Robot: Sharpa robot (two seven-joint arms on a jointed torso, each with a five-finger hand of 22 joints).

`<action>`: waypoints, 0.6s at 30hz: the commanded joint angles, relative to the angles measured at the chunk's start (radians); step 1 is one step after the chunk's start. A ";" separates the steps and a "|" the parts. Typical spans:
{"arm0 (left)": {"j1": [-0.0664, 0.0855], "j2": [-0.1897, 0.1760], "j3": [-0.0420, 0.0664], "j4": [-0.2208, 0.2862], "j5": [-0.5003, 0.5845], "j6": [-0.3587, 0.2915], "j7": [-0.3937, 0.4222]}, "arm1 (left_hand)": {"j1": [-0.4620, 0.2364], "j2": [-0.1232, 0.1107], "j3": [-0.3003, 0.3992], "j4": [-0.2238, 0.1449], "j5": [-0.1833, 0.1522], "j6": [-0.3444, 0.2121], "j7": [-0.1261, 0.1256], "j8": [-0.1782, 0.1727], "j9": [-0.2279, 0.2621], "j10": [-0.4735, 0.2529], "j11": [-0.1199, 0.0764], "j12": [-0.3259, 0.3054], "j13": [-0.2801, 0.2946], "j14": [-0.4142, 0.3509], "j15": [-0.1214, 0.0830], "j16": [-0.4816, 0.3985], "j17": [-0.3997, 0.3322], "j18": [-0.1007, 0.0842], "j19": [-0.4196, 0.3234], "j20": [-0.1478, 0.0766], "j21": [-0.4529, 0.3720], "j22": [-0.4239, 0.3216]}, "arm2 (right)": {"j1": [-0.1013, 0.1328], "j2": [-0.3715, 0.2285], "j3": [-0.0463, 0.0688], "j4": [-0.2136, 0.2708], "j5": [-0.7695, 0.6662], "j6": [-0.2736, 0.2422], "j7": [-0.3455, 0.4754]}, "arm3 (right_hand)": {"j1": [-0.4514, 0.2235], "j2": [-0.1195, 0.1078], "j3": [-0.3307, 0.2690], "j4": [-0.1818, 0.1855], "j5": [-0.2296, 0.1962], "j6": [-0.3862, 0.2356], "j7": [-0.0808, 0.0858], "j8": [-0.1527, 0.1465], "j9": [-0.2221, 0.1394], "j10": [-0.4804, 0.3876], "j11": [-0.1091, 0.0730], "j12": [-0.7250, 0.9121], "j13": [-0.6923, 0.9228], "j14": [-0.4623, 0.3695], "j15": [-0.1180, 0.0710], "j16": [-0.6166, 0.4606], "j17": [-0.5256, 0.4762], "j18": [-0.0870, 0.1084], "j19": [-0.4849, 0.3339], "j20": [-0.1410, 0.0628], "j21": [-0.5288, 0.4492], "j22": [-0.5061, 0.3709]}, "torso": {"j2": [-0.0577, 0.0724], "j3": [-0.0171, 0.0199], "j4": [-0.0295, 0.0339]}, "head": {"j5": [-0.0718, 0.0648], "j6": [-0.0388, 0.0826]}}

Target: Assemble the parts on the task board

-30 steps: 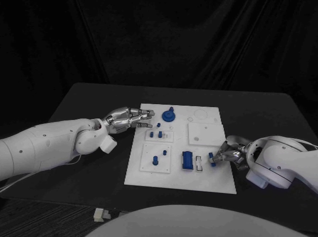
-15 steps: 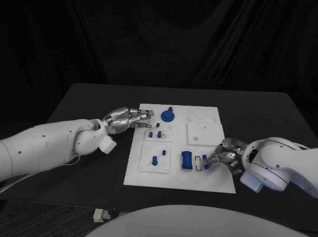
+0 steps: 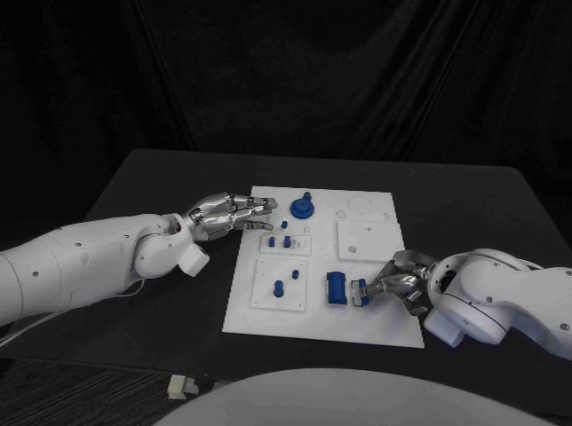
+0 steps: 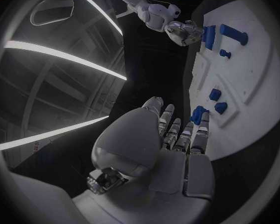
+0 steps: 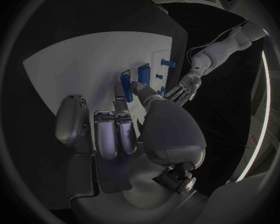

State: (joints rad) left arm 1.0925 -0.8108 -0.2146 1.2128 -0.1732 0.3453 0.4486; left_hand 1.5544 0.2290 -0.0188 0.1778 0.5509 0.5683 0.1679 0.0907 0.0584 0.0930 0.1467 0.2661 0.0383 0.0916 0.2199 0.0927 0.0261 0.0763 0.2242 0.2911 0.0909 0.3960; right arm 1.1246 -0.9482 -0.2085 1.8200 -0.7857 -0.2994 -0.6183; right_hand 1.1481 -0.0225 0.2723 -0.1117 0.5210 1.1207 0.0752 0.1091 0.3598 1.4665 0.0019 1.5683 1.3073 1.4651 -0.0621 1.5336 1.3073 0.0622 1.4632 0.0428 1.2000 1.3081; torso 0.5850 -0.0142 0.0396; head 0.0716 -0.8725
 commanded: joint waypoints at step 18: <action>-0.001 0.002 0.001 0.002 0.007 0.010 0.004 | 0.002 -0.008 0.009 -0.001 0.004 0.001 0.001 0.004 0.001 0.003 0.008 0.004 0.001 0.003 -0.002 0.006 0.001 -0.008 0.008 0.002 0.003 0.000 | -0.012 0.025 0.000 -0.025 -0.033 0.045 -0.018 | -0.025 0.013 0.074 -0.057 -0.110 -0.028 -0.001 0.003 -0.004 0.104 -0.005 0.003 0.264 0.084 -0.006 0.001 0.154 0.015 -0.005 -0.003 -0.011 0.161 | 0.000 0.0009 -0.0003 | 0.001 0.000</action>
State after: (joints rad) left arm 1.0925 -0.8103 -0.2146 1.2125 -0.1732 0.3454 0.4464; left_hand 1.5544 0.2290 -0.0160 0.1750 0.5509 0.5683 0.1679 0.0906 0.0583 0.0965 0.1503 0.2661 0.0382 0.0916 0.2200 0.0927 0.0261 0.0762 0.2242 0.2911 0.0909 0.3958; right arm 1.1187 -0.9247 -0.2046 1.7996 -0.8006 -0.2842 -0.6171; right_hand 1.1257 -0.0130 0.3154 -0.1436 0.4161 1.1021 0.0738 0.1105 0.3575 1.4664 0.0019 1.5683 1.3079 1.4655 -0.0611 1.5336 1.3073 0.0622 1.4632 0.0428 1.1945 1.3079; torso 0.5852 -0.0135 0.0396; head 0.0724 -0.8725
